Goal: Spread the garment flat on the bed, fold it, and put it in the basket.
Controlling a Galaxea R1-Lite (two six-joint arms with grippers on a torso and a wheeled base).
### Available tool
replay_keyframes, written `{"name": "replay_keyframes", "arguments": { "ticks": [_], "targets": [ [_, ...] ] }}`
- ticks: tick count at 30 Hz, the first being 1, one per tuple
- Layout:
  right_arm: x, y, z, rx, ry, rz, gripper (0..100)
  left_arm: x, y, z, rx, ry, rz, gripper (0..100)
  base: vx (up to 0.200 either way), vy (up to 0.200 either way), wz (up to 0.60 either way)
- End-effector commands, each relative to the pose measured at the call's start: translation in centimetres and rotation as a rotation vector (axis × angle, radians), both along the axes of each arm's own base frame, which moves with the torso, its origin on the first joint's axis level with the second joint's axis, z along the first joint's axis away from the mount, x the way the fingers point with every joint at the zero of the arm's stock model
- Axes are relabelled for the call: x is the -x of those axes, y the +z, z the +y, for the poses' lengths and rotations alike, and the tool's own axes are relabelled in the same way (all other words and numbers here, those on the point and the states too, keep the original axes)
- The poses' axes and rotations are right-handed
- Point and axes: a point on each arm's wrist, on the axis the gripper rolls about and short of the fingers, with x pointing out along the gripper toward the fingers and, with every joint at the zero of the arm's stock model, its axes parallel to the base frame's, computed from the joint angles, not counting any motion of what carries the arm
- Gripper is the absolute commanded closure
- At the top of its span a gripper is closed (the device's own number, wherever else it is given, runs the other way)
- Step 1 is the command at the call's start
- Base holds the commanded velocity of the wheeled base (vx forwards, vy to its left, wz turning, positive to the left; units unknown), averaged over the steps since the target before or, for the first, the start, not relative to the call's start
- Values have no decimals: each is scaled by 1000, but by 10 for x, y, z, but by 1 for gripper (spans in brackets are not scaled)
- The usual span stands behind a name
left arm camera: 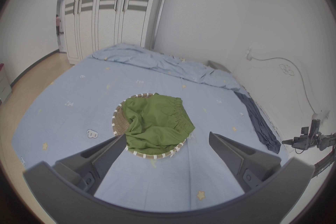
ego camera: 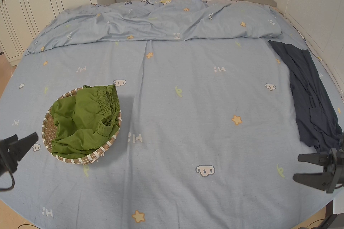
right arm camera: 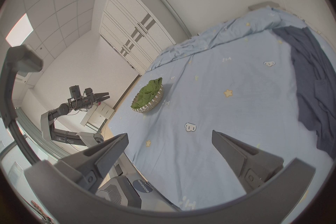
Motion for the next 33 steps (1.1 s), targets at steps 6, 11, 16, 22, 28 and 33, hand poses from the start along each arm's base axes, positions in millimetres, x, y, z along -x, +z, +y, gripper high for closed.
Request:
{"name": "replay_keyframes", "arguments": {
  "ticks": [6,11,16,22,28,33],
  "targets": [
    [109,-57,-30,-42,-74,-210,0,111,-101,3,-18,142,-294,0,0,0,0],
    [114,-62,-32,-36,-114,-231,0,104,-126,4,-65,138,-242,0,0,0,0],
    [120,-81,-36,-23,-217,-287,0,98,-137,4,-218,117,-264,0,0,0,0],
    [118,-87,-39,18,-355,-279,0,96,-142,4,-335,91,-267,0,0,0,0],
    [119,-82,-40,45,-425,-289,0,96,-142,3,-298,77,-272,0,0,0,0],
    [120,-58,-40,141,-472,-191,0,94,-145,3,-230,87,-277,0,0,0,0]
  ]
}}
